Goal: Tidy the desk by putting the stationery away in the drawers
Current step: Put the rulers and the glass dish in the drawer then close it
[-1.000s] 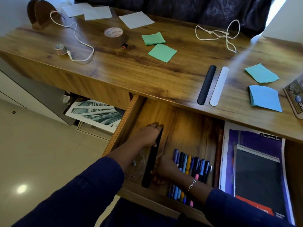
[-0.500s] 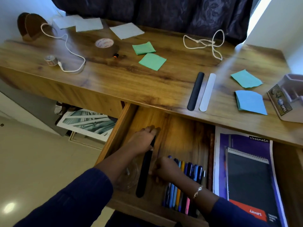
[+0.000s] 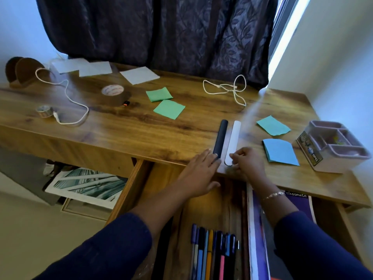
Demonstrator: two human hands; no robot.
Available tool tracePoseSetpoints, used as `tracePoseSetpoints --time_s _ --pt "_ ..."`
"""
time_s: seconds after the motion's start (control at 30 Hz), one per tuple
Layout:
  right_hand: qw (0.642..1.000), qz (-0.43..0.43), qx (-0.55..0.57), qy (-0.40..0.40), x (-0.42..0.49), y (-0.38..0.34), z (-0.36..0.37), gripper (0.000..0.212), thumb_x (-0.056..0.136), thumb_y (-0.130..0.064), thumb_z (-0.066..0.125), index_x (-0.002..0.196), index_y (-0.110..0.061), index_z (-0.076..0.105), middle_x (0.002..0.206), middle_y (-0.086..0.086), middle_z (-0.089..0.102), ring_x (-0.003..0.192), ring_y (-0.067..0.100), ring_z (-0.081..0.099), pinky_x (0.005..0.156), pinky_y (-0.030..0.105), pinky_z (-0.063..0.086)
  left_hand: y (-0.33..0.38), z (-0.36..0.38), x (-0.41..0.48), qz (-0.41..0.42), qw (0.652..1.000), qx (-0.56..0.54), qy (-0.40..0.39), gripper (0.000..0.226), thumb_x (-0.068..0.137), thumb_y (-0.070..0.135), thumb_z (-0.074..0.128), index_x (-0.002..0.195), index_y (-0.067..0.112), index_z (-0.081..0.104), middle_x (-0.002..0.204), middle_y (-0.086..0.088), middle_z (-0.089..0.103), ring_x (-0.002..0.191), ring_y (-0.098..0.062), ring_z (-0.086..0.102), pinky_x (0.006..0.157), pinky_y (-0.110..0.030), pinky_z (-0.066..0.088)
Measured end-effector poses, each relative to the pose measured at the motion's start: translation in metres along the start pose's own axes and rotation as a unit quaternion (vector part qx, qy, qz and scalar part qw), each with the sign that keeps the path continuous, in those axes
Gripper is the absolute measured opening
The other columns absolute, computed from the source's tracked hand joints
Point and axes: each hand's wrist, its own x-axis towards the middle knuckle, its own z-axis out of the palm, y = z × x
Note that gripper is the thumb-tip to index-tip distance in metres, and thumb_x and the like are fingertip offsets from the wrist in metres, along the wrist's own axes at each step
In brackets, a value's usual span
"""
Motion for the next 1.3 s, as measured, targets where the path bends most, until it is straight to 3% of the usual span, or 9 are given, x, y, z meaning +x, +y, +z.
tracePoseSetpoints --time_s 0.13,0.37,0.5,0.6,0.7,0.8,1.0,1.17,1.3 --pt "0.992 0.019 -0.113 0.057 0.038 -0.013 0.009 0.024 0.085 -0.030 0.063 0.091 -0.007 0.060 0.090 0.013 0.066 0.083 0.028 0.063 0.068 0.032 0.049 0.002 0.003 0.016 0.000 0.997 0.021 -0.070 0.077 0.092 0.044 0.047 0.149 0.019 0.001 0.158 -0.003 -0.004 0.145 -0.023 -0.010 0.118 -0.041 -0.003" --pt "0.980 0.057 -0.175 0.076 0.050 -0.020 0.023 0.028 0.089 -0.015 0.056 0.112 0.000 0.055 0.116 0.018 0.060 0.108 0.032 0.058 0.078 0.033 0.047 -0.001 0.005 0.020 0.017 0.995 0.048 -0.088 0.076 0.092 0.044 0.047 0.150 0.022 0.002 0.158 -0.001 -0.001 0.145 -0.024 -0.008 0.118 -0.044 -0.003" --pt "0.990 0.113 -0.068 0.057 0.058 -0.014 0.015 0.028 0.086 -0.016 0.061 0.107 0.000 0.055 0.107 0.018 0.062 0.101 0.033 0.061 0.083 0.038 0.052 -0.001 0.001 0.019 0.021 0.997 0.036 -0.072 0.072 0.092 0.044 0.047 0.149 0.021 0.009 0.158 0.000 0.000 0.145 -0.021 -0.006 0.117 -0.042 -0.002" --pt "0.985 0.146 0.087 0.001 0.048 -0.012 -0.001 0.028 0.082 -0.012 0.067 0.104 0.003 0.057 0.091 0.018 0.062 0.089 0.034 0.065 0.078 0.046 0.056 -0.003 -0.014 0.009 -0.027 0.996 -0.087 0.016 0.062 0.094 0.034 0.048 0.147 0.022 0.018 0.157 0.002 0.012 0.145 -0.014 0.005 0.119 -0.035 0.004" --pt "0.969 0.113 0.202 -0.085 0.003 -0.015 -0.017 0.012 0.086 -0.007 0.062 0.093 -0.005 0.052 0.087 0.015 0.058 0.070 0.026 0.061 0.055 0.030 0.052 -0.014 -0.036 -0.004 -0.135 0.950 -0.261 0.109 0.046 0.093 0.024 0.053 0.137 0.020 0.042 0.142 0.002 0.044 0.132 -0.014 0.038 0.106 -0.025 0.031" --pt "0.951 0.081 0.227 -0.194 -0.048 -0.014 -0.020 0.011 0.085 -0.004 0.061 0.085 -0.005 0.050 0.074 0.011 0.058 0.054 0.017 0.056 0.046 0.023 0.048 -0.028 -0.050 -0.016 -0.183 0.894 -0.388 0.133 0.025 0.092 0.020 0.055 0.115 0.013 0.060 0.110 -0.005 0.065 0.102 -0.019 0.061 0.087 -0.033 0.051" --pt "0.929 0.067 0.085 -0.353 -0.126 0.012 0.024 0.007 0.085 -0.010 0.061 0.090 -0.010 0.056 0.078 0.006 0.064 0.059 0.010 0.065 0.052 0.019 0.051 -0.042 -0.046 -0.045 -0.218 0.796 -0.565 -0.013 0.028 0.090 0.018 0.058 0.116 0.008 0.057 0.093 -0.004 0.067 0.075 -0.013 0.064 0.063 -0.022 0.052" --pt "0.913 0.103 0.028 -0.395 -0.146 0.033 0.068 0.011 0.087 -0.010 0.060 0.096 -0.008 0.054 0.078 0.005 0.063 0.063 0.012 0.064 0.054 0.019 0.054 -0.038 -0.012 -0.063 -0.282 0.821 -0.485 -0.106 0.057 0.085 0.017 0.065 0.136 0.012 0.039 0.116 -0.015 0.058 0.094 -0.021 0.060 0.068 -0.026 0.050" --pt "0.912 0.146 0.019 -0.382 -0.150 0.040 0.091 0.015 0.085 -0.004 0.062 0.095 -0.009 0.051 0.082 0.010 0.064 0.066 0.020 0.067 0.057 0.030 0.058 -0.044 0.023 -0.072 -0.285 0.875 -0.364 -0.142 0.070 0.083 0.024 0.068 0.143 0.018 0.031 0.142 -0.011 0.041 0.126 -0.026 0.045 0.092 -0.035 0.044"
